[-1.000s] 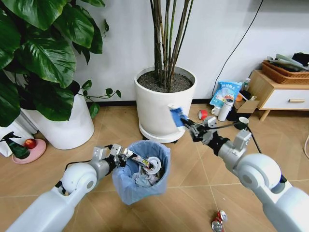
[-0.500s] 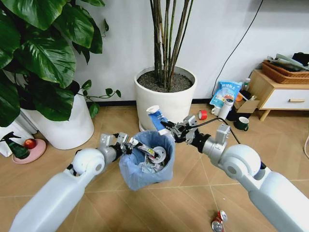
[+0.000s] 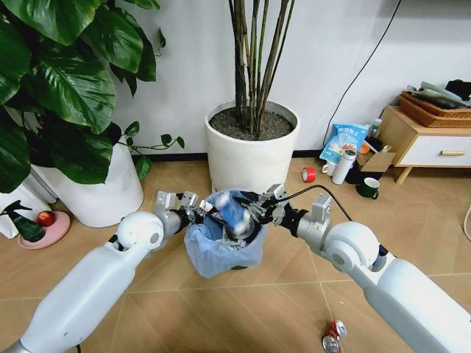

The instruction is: Pick up the trash bin and place the garbage on the floor into it.

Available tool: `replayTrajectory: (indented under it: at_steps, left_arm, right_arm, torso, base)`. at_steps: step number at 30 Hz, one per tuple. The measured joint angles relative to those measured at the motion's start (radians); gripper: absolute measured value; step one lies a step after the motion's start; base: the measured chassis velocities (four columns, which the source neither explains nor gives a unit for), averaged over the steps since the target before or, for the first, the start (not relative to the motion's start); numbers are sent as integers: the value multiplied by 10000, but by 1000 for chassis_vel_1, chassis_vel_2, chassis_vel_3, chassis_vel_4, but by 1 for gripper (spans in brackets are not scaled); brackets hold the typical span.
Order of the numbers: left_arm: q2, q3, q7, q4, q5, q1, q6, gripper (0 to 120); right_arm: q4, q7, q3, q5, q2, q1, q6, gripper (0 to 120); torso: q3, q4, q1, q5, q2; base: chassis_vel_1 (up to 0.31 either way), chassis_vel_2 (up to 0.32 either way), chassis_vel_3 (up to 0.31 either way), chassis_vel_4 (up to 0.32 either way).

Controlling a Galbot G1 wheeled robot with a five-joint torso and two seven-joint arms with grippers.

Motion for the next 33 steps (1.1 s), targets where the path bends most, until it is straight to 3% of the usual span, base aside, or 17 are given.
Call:
replayTrajectory:
  at_steps: [6, 12, 16, 24, 25, 33]
  left_arm:
    - [10, -18, 2, 17, 59, 88, 0, 0]
    - [116, -403, 80, -16, 357, 555, -28, 0]
    - [504, -939, 100, -402, 548, 1276, -67, 0]
    - [783, -1222, 49, -703, 587, 1567, -131, 0]
    - [792, -1234, 47, -762, 586, 1591, -136, 0]
    - [659, -1258, 60, -860, 636, 1641, -154, 0]
  right_arm:
    - [64, 255, 135, 60, 103, 12, 21, 61]
    - [121, 933, 1209, 151, 27, -427, 20, 86]
    - [-544, 691, 1905, -175, -137, -1015, 107, 98]
    - [-1310, 157, 3075, -1283, -74, -3061, 1140, 100]
    - [-1449, -178, 3597, -1731, 60, -3929, 1466, 100]
    - [-1546, -2104, 5991, -3077, 871, -6999, 2237, 100]
  torso:
    - [0, 0, 0, 0, 0]
    - [-1, 1, 0, -1, 0]
    - [-1, 0, -1, 0, 0]
    - [-2, 3, -2, 2, 1]
    - [-1, -6, -1, 0, 1]
    - [-2, 0, -2, 0, 2]
  base:
    - [0, 0, 0, 0]
    - [0, 0, 0, 0]
    - [0, 0, 0, 0]
    - [0, 0, 0, 0]
    - [0, 0, 0, 0]
    - [0, 0, 0, 0]
